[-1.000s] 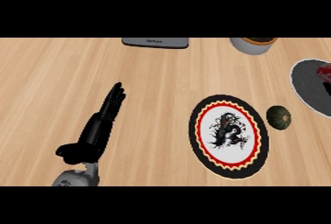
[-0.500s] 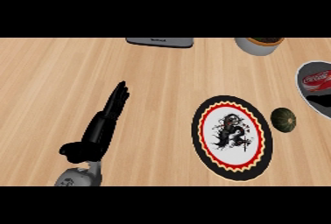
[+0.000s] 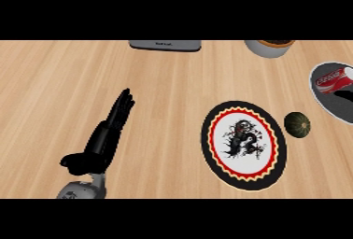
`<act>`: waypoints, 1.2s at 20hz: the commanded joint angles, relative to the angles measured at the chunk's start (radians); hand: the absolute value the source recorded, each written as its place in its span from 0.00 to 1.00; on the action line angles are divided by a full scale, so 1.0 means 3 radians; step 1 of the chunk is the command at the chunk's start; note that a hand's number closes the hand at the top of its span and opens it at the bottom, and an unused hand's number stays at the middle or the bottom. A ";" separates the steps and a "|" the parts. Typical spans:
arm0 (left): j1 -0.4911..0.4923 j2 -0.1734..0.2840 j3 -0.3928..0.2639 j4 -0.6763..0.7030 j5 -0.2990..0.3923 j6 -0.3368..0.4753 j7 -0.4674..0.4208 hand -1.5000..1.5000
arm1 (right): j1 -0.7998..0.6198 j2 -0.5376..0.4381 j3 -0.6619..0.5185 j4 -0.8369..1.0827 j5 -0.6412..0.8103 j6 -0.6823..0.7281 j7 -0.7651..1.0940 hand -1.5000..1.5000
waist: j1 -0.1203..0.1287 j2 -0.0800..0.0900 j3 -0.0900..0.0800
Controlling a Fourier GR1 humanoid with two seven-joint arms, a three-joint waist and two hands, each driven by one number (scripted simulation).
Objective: Pick the can from the plate and place it in the pan
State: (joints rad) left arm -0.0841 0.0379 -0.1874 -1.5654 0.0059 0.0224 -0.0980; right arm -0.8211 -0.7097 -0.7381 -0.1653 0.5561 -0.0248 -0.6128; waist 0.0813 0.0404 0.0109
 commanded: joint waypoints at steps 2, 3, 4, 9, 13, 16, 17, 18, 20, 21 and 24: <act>0.0082 0.0006 -0.0008 -0.0106 -0.0012 0.0031 0.0051 0.50 | 0.0087 -0.0308 -0.0272 0.0110 -0.0288 0.0601 -0.0075 0.00 | -0.0055 -0.0030 0.0000; 0.0052 0.0015 0.0064 0.0030 0.0031 0.0003 -0.0037 0.50 | 0.0171 -0.0277 -0.0282 0.0129 -0.0310 0.0706 -0.0176 0.00 | -0.0091 -0.0024 -0.0004; 0.0107 0.0029 0.0048 0.0007 -0.0010 0.0017 -0.0099 0.50 | 0.0173 -0.0326 -0.0321 0.0185 -0.0354 0.0893 -0.0117 0.00 | -0.0074 -0.0023 -0.0002; 0.0072 0.0054 0.0139 0.0049 0.0047 -0.0001 -0.0106 0.50 | 0.0451 -0.0566 -0.0280 0.0192 -0.0355 0.1739 -0.0401 0.00 | -0.0129 -0.0038 -0.0003; 0.0094 0.0058 0.0139 0.0025 0.0059 -0.0007 -0.0048 0.50 | 0.0673 -0.0558 -0.0224 0.0116 -0.0329 0.2005 -0.0680 0.00 | -0.0134 -0.0052 -0.0003; 0.0054 -0.0010 0.0081 -0.0004 0.0027 0.0036 -0.0025 0.50 | 0.0755 -0.0509 -0.0250 0.0049 -0.0374 0.1968 -0.0811 0.00 | -0.0129 -0.0047 0.0004; 0.0118 0.0116 0.0194 0.0039 0.0130 -0.0094 -0.0086 0.50 | 0.0849 -0.0531 -0.0190 0.0008 -0.0328 0.2030 -0.0890 0.00 | -0.0142 -0.0057 -0.0003; -0.0013 -0.0085 0.0048 0.0189 -0.0049 0.0102 -0.0061 0.50 | 0.0784 -0.0569 -0.0176 -0.0002 -0.0331 0.2074 -0.0803 0.00 | -0.0177 -0.0057 -0.0005; 0.0068 0.0078 0.0125 -0.0068 0.0070 -0.0037 0.0054 0.50 | 0.0903 -0.0508 -0.0179 -0.0042 -0.0353 0.1994 -0.0944 0.00 | -0.0143 -0.0074 -0.0003; 0.0062 -0.0014 0.0082 0.0081 0.0007 0.0034 -0.0050 0.50 | 0.0992 -0.0503 -0.0127 -0.0046 -0.0312 0.2023 -0.0990 0.00 | -0.0167 -0.0063 -0.0002; 0.0082 0.0072 0.0144 -0.0074 0.0089 -0.0036 0.0058 0.50 | 0.1053 -0.0511 -0.0117 -0.0065 -0.0331 0.1969 -0.1009 0.00 | -0.0149 -0.0075 -0.0004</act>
State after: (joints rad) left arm -0.0613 0.0528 -0.1505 -1.5692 0.0234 0.0181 -0.0953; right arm -0.5505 -0.8539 -0.7825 -0.1836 0.4560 0.4421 -0.7900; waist 0.0380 0.0208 0.0103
